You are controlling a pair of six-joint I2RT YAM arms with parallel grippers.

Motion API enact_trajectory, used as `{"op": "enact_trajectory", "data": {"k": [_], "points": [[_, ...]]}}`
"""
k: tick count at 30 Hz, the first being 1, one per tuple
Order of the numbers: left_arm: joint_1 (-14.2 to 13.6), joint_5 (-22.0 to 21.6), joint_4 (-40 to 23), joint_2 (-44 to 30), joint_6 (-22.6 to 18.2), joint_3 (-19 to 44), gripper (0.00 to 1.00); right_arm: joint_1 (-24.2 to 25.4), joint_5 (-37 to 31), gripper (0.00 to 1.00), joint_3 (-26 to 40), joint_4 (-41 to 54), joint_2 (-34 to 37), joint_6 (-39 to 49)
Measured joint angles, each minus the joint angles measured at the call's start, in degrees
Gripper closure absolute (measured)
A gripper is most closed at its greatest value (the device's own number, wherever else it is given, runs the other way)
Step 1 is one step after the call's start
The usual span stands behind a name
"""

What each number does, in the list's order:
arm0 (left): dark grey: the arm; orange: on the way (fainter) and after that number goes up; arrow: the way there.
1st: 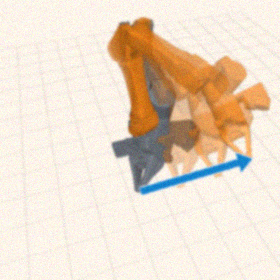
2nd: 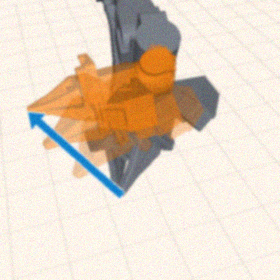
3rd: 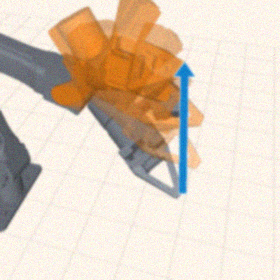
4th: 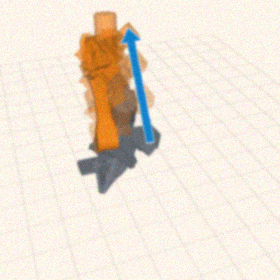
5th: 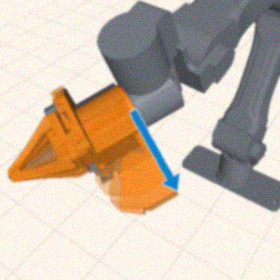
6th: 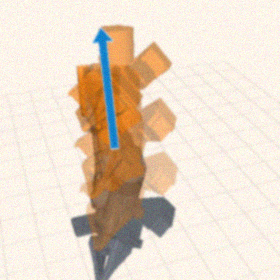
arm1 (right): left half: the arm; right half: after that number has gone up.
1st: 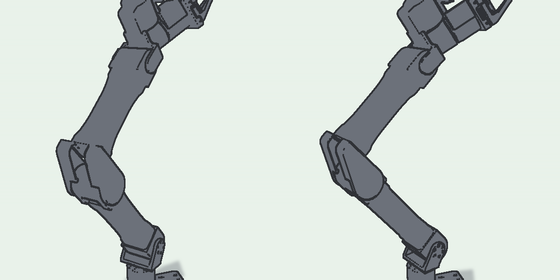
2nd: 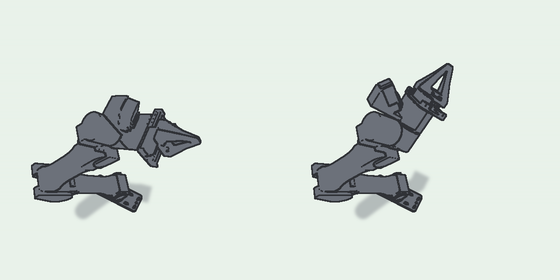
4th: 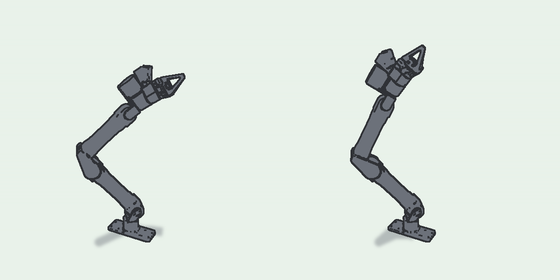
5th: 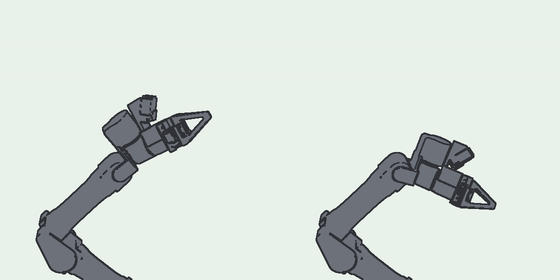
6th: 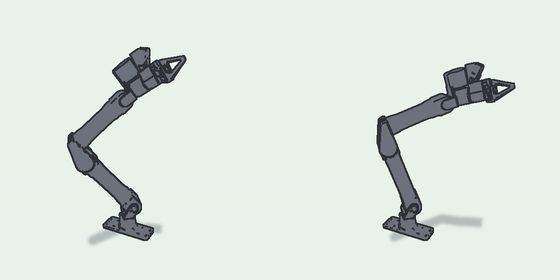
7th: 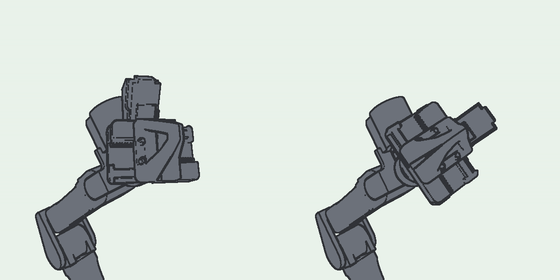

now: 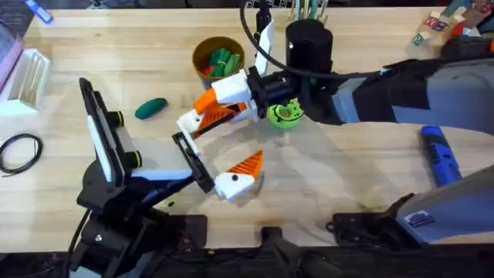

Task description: Pick up the gripper from the table and insert it into the empty holder that is missing its gripper. Then pick up a screw, insert it into the mounting hole, and use the screwdriver to tighten it. Finally, clean up the table by picking up the vegetable and placing it into the bucket.

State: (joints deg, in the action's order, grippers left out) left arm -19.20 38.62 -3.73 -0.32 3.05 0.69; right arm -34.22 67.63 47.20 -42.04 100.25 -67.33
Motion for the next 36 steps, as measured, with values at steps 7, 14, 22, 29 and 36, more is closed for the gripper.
{"op": "enact_trajectory", "data": {"k": [7, 14, 22, 29, 36], "points": [[0.00, 0.82, -0.04, 0.00, -0.02, 0.00, 0.013, 0.68, -0.35, 0.056, 0.00, -0.17, 0.00, 2.30], [0.00, 0.84, -0.04, 0.00, -0.04, 0.00, 0.012, 8.00, -2.34, 0.050, 1.94, -0.50, 0.00, 7.53], [0.00, 0.84, -0.06, 0.00, -0.04, 0.00, 0.011, 19.17, -5.90, 0.045, 10.17, 7.43, 0.00, 19.84], [0.00, 0.84, -0.07, 0.02, -0.08, 0.00, 0.012, 26.42, -12.99, 0.045, 14.06, 34.64, -2.73, 36.02], [0.00, 0.84, -0.07, 0.00, -0.19, 0.00, 0.013, 23.35, -30.69, 0.043, 18.80, 67.57, -13.24, 59.13]]}}
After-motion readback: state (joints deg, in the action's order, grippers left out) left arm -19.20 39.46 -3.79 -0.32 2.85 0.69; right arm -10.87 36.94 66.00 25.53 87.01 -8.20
